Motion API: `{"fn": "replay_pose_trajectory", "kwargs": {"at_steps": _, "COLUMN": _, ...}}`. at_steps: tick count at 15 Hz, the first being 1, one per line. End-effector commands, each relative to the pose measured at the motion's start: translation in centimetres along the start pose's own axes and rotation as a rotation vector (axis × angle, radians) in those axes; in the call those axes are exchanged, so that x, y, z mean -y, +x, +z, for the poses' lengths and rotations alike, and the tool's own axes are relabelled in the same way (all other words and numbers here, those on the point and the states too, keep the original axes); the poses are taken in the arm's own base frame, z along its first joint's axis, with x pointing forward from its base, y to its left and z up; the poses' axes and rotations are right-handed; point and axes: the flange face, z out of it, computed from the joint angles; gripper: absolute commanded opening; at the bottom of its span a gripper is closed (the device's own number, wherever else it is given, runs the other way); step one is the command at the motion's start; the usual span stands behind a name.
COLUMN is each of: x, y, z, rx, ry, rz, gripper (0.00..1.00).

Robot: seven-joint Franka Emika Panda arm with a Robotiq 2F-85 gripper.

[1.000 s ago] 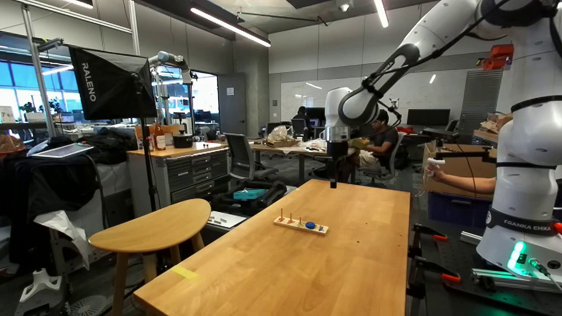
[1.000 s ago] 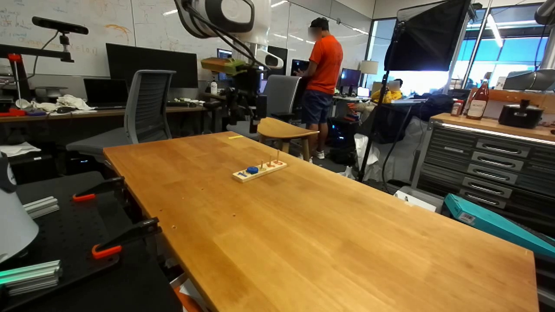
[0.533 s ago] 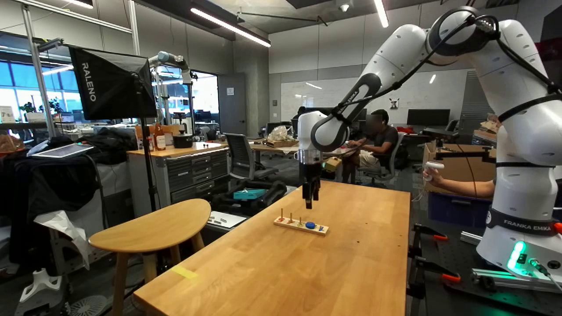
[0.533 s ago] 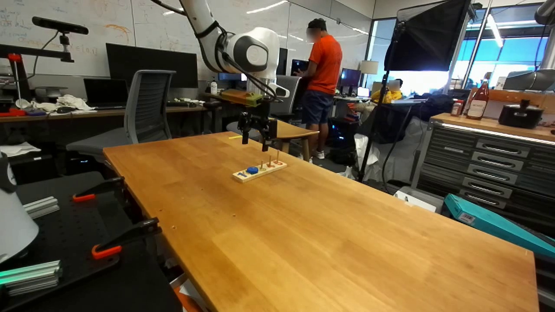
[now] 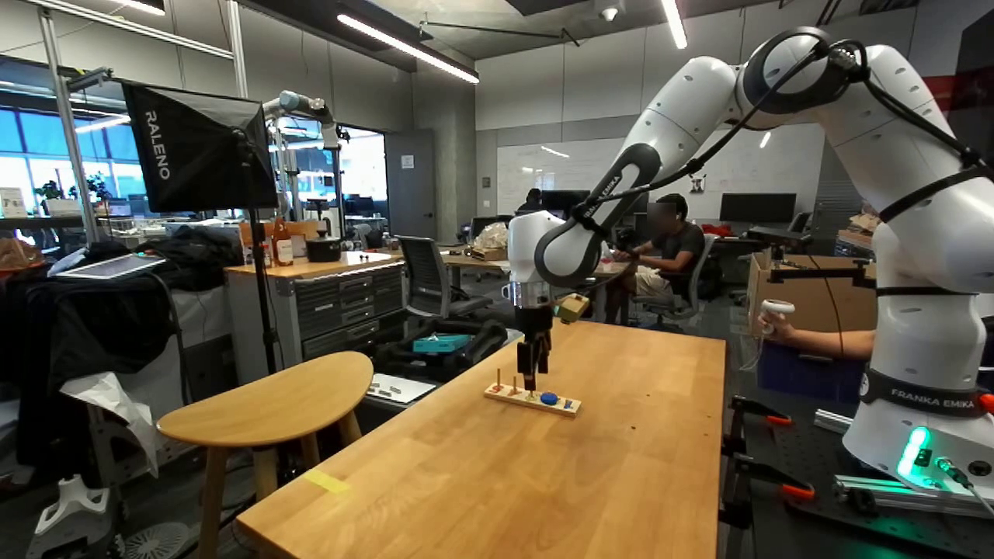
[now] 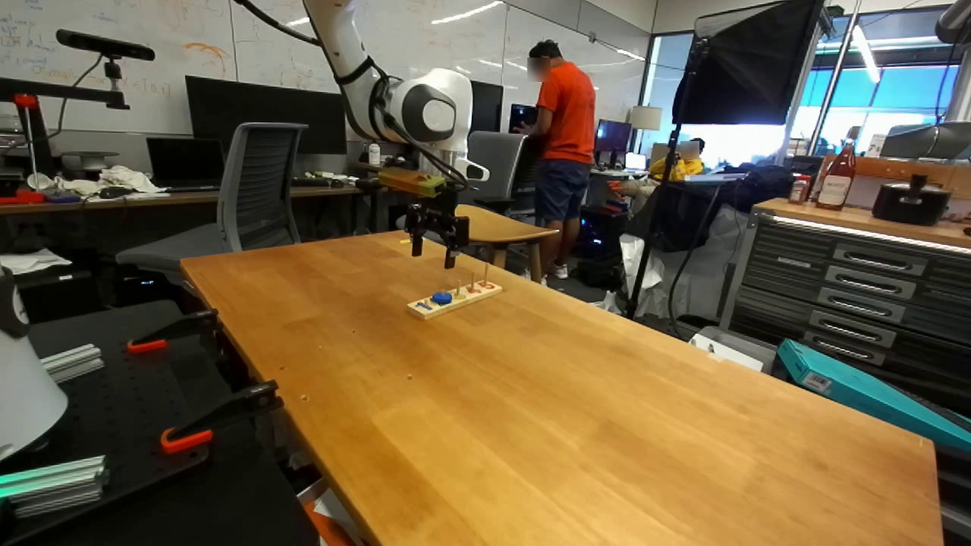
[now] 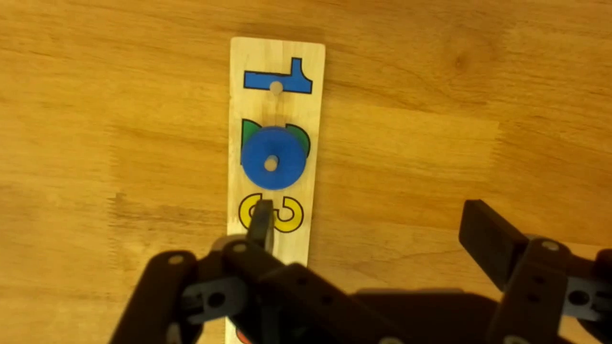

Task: Remove the blue ring from the wooden stand

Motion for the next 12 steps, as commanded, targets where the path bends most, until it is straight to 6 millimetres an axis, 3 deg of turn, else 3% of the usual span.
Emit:
{"fn": "replay_pose_trajectory", "kwargs": {"at_steps": 1, "x": -0.7, "y": 0.3, "z": 1.5, "rx": -0.004, "ry": -0.033, "rz": 0.024, "gripper": 1.0}}
{"fn": "replay_pose_trajectory", "kwargs": {"at_steps": 12, "x": -3.0, "y": 0.2, "z": 5.9, "rx": 0.0, "ry": -0.06, "rz": 0.097, "gripper": 1.0}}
